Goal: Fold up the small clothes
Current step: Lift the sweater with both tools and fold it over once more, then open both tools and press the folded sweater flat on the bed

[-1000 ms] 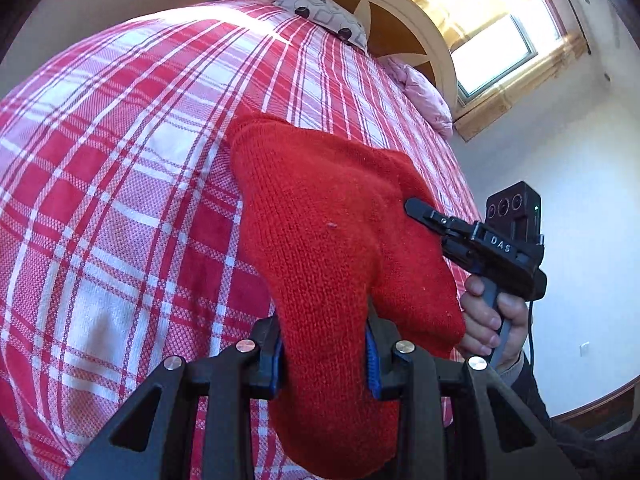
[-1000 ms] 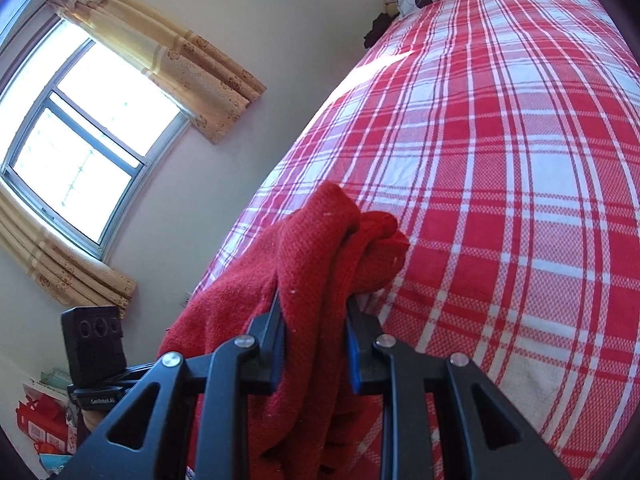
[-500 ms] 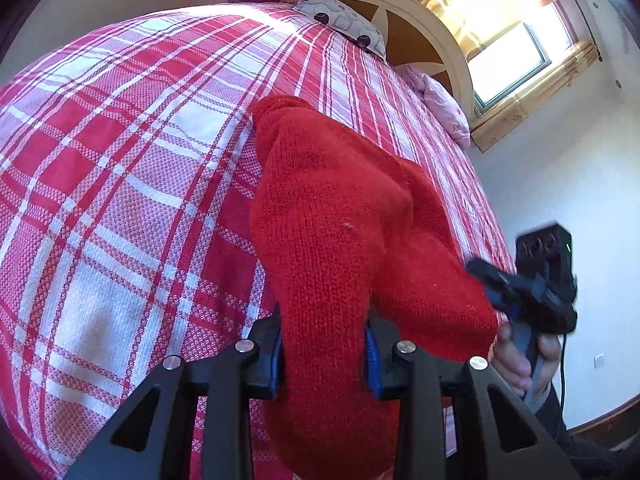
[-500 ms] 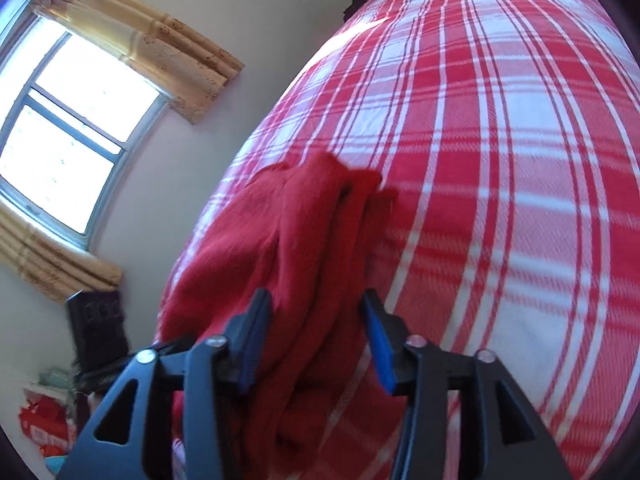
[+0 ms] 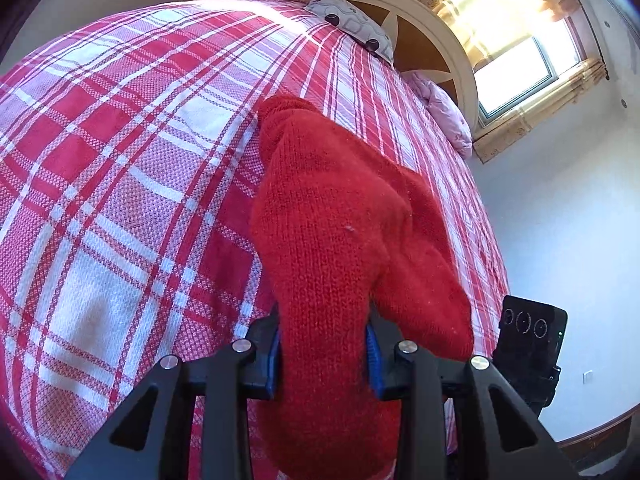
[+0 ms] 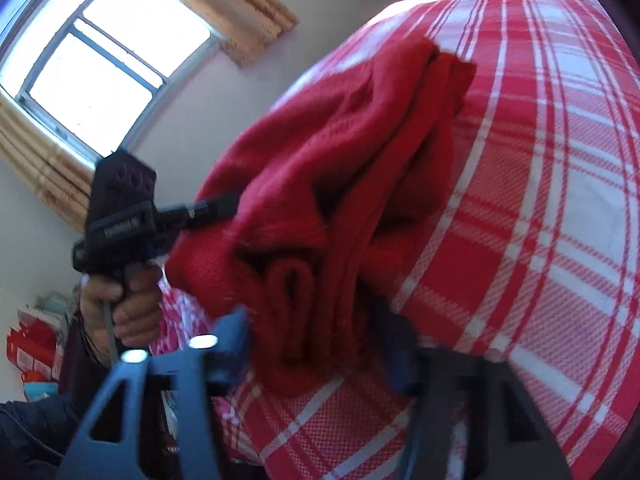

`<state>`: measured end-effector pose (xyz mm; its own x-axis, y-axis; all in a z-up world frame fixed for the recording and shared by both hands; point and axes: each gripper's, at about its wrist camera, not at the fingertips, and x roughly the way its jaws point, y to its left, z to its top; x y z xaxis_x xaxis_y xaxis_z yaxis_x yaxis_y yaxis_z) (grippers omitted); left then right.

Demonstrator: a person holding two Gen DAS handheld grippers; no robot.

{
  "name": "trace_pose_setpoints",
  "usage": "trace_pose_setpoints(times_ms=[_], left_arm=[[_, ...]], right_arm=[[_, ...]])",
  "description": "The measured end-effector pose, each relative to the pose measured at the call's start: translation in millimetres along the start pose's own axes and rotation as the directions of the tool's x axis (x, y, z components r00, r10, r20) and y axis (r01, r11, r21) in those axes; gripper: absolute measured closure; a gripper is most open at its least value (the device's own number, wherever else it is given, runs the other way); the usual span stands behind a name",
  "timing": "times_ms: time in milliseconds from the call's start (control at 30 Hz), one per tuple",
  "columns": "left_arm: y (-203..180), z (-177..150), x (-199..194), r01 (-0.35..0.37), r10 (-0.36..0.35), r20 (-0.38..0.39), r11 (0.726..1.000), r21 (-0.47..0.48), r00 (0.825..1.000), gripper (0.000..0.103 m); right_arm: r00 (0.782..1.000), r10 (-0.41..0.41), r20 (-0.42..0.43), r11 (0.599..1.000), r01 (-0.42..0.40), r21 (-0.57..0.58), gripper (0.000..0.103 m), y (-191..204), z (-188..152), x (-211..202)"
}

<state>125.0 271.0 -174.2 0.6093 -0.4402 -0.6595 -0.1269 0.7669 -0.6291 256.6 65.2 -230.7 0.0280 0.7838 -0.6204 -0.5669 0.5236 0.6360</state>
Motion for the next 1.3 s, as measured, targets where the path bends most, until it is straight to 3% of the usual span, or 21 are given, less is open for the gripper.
trace_pose_setpoints(times_ms=[67,167,233,300,400,433,500,600,700,767,833,867,933,1000,1133,1300], left_arm=[[-3.7,-0.1,-7.2,0.024,-0.024,0.003,1.0,-0.002,1.0,0.069],[-13.8,-7.6,-11.1,0.011,-0.011,0.001,0.997,0.077,1.0,0.066],[-15.9,-17.7,-1.1,-0.064,0.066,-0.013,0.988,0.144,0.998,0.064],[-11.4,-25.8,4.9,-0.089,0.091,-0.007,0.985,0.151,0.996,0.056],[-8.9,-29.6,0.1,-0.122,0.119,0.027,0.981,0.148,0.993,0.043],[-8.1,-29.5,-2.4,-0.128,0.125,0.035,0.981,0.142,0.992,0.043],[-7.6,-28.9,-11.0,-0.123,0.116,0.052,0.983,0.133,0.992,0.043],[-9.9,-27.3,-33.2,-0.129,0.11,0.15,0.984,0.121,0.983,0.043],[-14.9,-23.9,-43.5,-0.147,0.118,0.223,0.982,0.121,0.968,0.043],[-22.0,-23.1,-35.7,-0.218,0.181,0.231,0.965,0.147,0.956,0.043],[-29.7,-27.7,-21.7,-0.3,0.253,0.225,0.931,0.21,0.941,0.043],[-32.0,-30.5,-10.9,-0.364,0.315,0.216,0.9,0.242,0.924,0.043],[-31.9,-36.1,-3.2,-0.4,0.347,0.227,0.878,0.263,0.91,0.036],[-28.0,-40.5,-1.1,-0.407,0.354,0.233,0.878,0.252,0.906,0.022],[-23.4,-44.5,1.0,-0.401,0.349,0.237,0.887,0.228,0.907,0.021],[-30.0,-47.6,1.2,-0.428,0.374,0.243,0.873,0.234,0.895,0.021]], right_arm=[[0.999,0.044,-0.032,0.998,-0.043,0.054,0.062,1.4,0.4,-6.2],[0.992,0.123,-0.038,0.99,-0.12,0.074,0.063,8.7,-3.4,-18.3],[0.994,0.087,-0.069,0.99,-0.079,0.113,0.063,2.7,-8.0,-14.7],[0.994,0.028,-0.103,0.991,-0.014,0.132,0.062,-10.7,-11.6,-0.9],[0.994,0.08,-0.079,0.979,-0.064,0.193,0.058,-21.2,-12.0,-0.6],[0.995,0.07,-0.066,0.982,-0.057,0.178,0.055,-18.4,-11.8,-5.2],[1.0,-0.029,-0.005,0.995,0.029,0.1,0.048,-4.4,-12.1,-27.2],[0.972,-0.159,0.171,0.985,0.167,-0.033,0.048,33.2,-7.3,-68.2],[0.959,-0.103,0.263,0.969,0.157,-0.193,0.041,80.2,-4.7,-79.9],[0.967,-0.073,0.243,0.947,0.143,-0.287,0.036,103.0,-4.5,-61.3],[0.972,-0.114,0.208,0.931,0.178,-0.318,0.037,108.3,-8.8,-34.7],[0.968,-0.169,0.184,0.93,0.218,-0.295,0.038,101.8,-9.2,-15.5],[0.968,-0.22,0.118,0.944,0.242,-0.225,0.039,70.0,-2.3,0.3],[0.96,-0.257,0.107,0.947,0.273,-0.171,0.053,41.0,-2.6,11.9],[0.976,-0.191,0.104,0.972,0.203,-0.115,0.054,23.3,2.8,4.2],[0.958,-0.26,0.123,0.941,0.28,-0.192,0.054,37.6,-1.5,12.1]])
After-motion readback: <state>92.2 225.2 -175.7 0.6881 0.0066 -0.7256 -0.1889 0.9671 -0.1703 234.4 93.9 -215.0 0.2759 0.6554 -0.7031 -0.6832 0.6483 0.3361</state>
